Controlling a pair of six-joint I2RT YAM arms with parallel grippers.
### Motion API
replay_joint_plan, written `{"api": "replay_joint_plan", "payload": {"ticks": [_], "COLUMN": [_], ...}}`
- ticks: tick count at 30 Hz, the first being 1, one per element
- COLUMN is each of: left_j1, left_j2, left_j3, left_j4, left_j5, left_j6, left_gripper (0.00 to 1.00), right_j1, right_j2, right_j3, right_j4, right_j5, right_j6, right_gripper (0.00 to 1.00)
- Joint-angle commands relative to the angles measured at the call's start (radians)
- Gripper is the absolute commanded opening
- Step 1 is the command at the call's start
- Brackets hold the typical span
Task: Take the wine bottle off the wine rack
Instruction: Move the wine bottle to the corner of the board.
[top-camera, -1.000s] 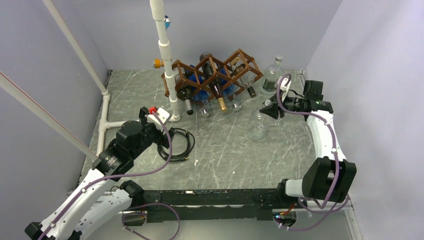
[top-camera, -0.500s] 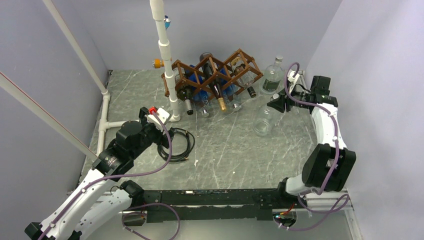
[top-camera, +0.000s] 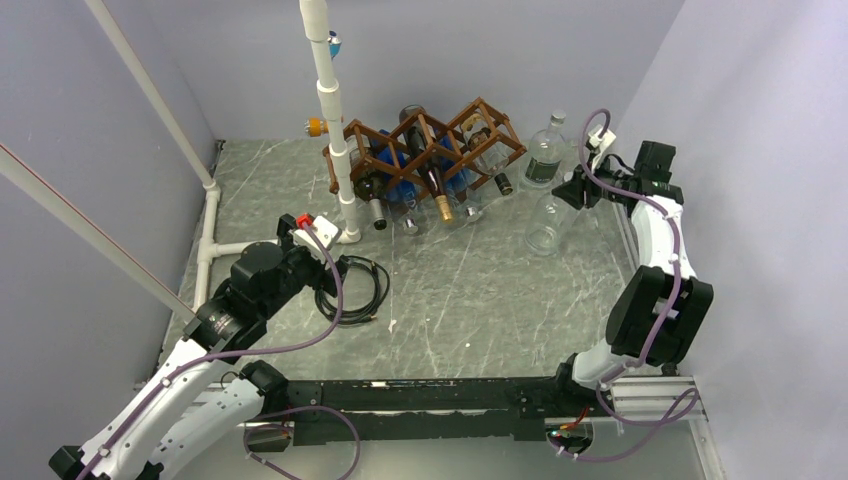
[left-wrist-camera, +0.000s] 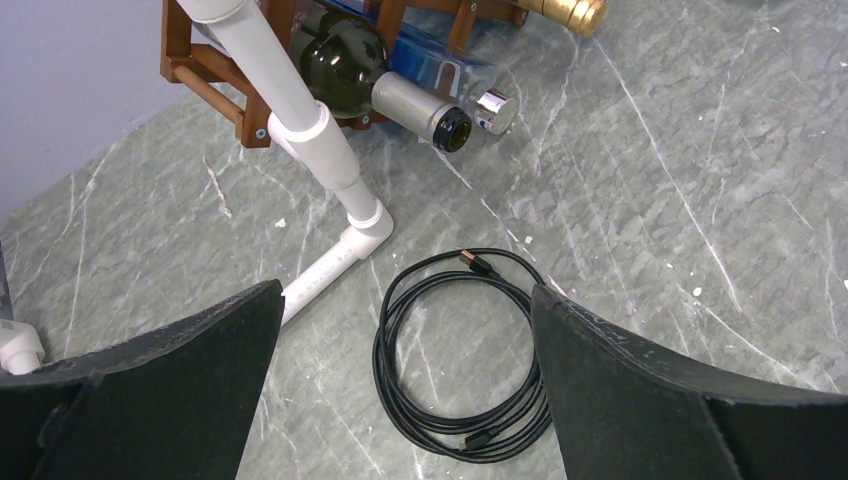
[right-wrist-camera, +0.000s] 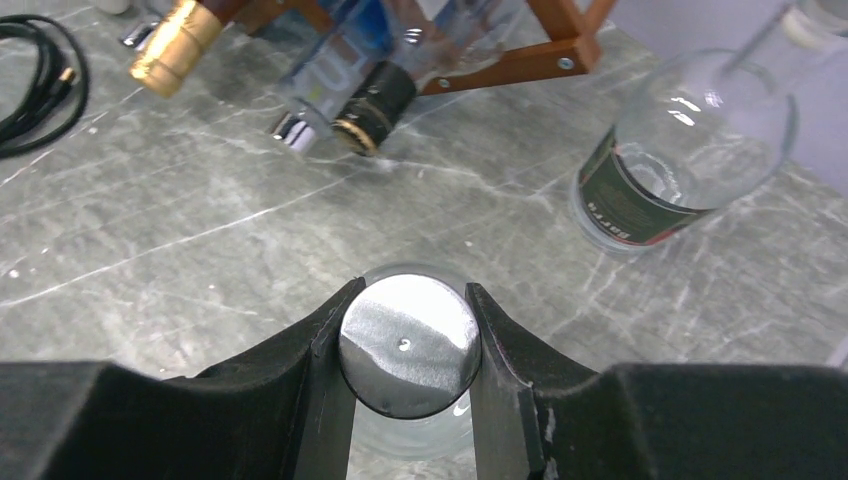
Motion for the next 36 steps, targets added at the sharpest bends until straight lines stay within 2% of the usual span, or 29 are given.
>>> {"api": "replay_joint_plan", "payload": {"ticks": [1,25,36], "left_j1": [0.007,0.009,0.011], "left_j2": [-0.011,-0.001,0.000], "left_j3": [-0.006,-0.008,-0.010], "left_j4": [0.039,0.042,0.042], "left_j5": [0.005,0.007,0.007], "left_j6": [0.005,0.007,0.007], "left_gripper": [1.00,1.00,1.00], "right_j1": [-0.014,-0.023,-0.025], "right_j2": [0.019,0.184,0.264], "right_j3": [0.133,0.222,0.281], "right_j4": [0.196,0.519,0.572], "right_j5": [-0.023,0.236,0.322], "right_j6": [0.075,0.315,0.369], "right_gripper": [0.00,0.00,0.00]}}
